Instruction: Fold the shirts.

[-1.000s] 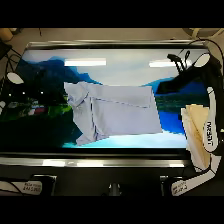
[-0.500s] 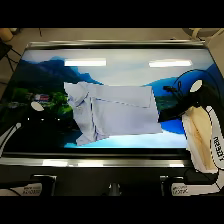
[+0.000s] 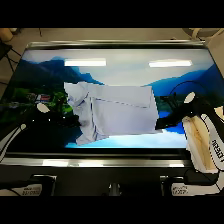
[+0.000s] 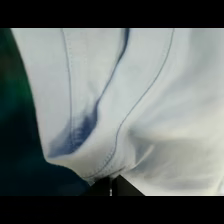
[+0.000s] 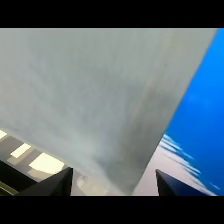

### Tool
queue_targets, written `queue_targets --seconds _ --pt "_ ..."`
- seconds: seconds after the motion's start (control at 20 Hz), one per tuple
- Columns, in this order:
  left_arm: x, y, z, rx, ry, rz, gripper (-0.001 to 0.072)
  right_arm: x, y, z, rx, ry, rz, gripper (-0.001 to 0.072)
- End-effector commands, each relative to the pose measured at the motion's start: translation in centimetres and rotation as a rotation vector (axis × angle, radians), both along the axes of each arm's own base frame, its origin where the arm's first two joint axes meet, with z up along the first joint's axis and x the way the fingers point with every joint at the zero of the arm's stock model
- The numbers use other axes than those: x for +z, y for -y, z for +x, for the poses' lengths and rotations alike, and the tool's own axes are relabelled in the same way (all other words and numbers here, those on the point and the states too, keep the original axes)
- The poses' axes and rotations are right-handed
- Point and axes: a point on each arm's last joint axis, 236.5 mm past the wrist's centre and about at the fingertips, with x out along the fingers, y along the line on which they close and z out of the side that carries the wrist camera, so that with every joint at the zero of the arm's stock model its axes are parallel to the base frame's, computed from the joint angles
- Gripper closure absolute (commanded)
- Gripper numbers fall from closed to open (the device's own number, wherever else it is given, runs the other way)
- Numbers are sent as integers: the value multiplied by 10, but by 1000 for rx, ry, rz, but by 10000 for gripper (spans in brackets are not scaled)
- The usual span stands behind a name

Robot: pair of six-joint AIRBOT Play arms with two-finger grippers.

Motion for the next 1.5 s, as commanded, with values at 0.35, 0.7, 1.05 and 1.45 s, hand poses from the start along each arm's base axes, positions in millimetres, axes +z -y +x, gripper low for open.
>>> queue_targets --seconds 0.35,0.7,1.05,1.45 --pt "75 -9 38 -30 220 -10 688 17 -31 38 -56 131 147 688" --pt "541 -160 19 366 1347 361 688 472 31 76 -6 1357 -310 687" --pt "696 -145 -158 593 1811 396 688 656 32 -121 -119 1942 -563 688" --pt "640 -150 -115 521 1560 400 688 588 52 -74 -170 1633 -518 687"
